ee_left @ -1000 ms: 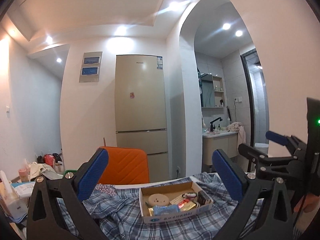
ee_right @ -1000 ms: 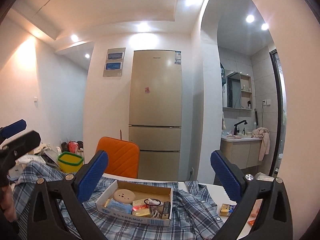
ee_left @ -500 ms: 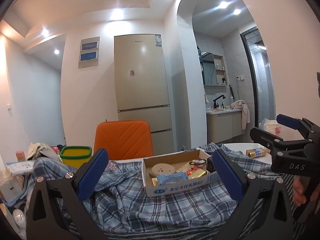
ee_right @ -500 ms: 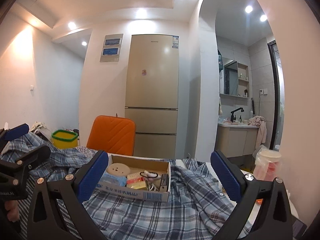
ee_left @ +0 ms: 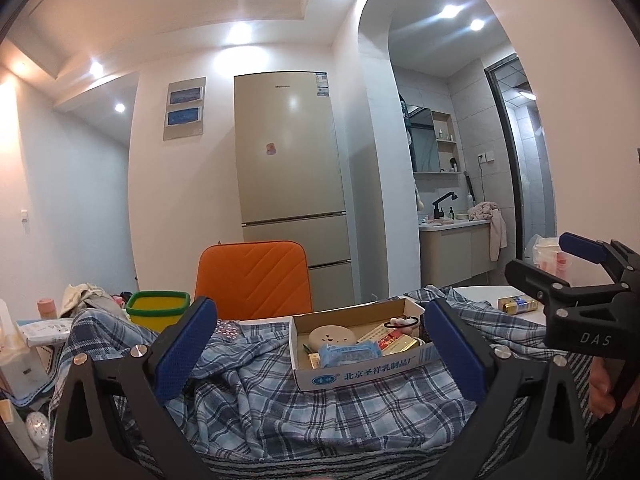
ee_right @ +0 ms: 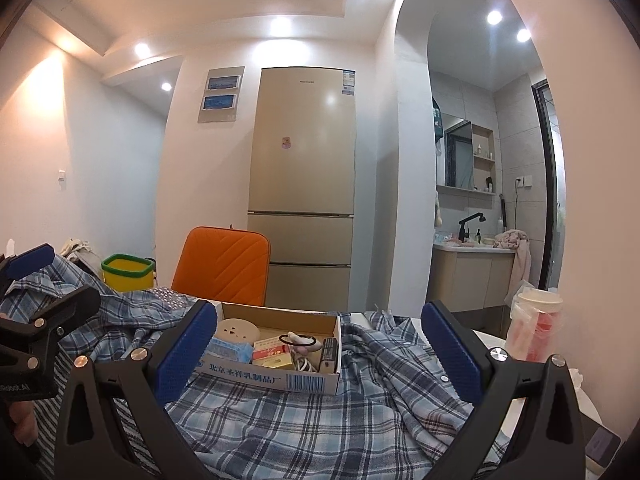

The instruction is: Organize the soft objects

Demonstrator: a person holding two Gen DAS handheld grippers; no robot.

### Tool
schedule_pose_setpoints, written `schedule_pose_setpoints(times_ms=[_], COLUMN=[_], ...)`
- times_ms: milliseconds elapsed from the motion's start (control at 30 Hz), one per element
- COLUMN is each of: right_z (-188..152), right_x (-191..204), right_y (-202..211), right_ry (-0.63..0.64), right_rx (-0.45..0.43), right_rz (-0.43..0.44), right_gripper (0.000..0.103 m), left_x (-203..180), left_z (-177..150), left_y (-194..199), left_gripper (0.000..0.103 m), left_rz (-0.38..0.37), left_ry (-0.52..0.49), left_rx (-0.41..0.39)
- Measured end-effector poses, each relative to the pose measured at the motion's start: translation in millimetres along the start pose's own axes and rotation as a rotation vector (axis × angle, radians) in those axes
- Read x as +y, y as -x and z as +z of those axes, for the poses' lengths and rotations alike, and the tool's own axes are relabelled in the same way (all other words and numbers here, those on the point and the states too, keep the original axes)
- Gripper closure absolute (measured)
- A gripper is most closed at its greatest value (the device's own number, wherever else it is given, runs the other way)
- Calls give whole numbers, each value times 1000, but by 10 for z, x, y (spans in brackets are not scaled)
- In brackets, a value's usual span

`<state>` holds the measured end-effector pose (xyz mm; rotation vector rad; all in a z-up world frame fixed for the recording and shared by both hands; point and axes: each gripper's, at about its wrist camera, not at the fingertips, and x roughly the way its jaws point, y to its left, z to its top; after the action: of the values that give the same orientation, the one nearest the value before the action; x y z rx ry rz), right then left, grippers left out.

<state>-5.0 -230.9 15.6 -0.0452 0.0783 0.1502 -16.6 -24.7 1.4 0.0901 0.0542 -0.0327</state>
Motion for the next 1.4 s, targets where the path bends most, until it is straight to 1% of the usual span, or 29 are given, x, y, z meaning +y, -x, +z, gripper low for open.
schedule_pose_setpoints(times_ms=[167,433,800,1400], right_z=[-1,-8,-7,-9], right_x=[-12,-28,-26,-30], right_y=[-2,2,4,5], right_ry=[7,4,4,5], right_rx=[7,6,8,6], right_rz=[0,-8,-8,-8], right_gripper=[0,0,0,0], left_x=[64,38,34,45], left_z=[-6,3,5,3], left_y=[-58,50,6,10], left_gripper=[0,0,0,0], left_rz=[-4,10,11,15], left_ry=[30,21,16,21], left_rx=[29,-19,1,-8])
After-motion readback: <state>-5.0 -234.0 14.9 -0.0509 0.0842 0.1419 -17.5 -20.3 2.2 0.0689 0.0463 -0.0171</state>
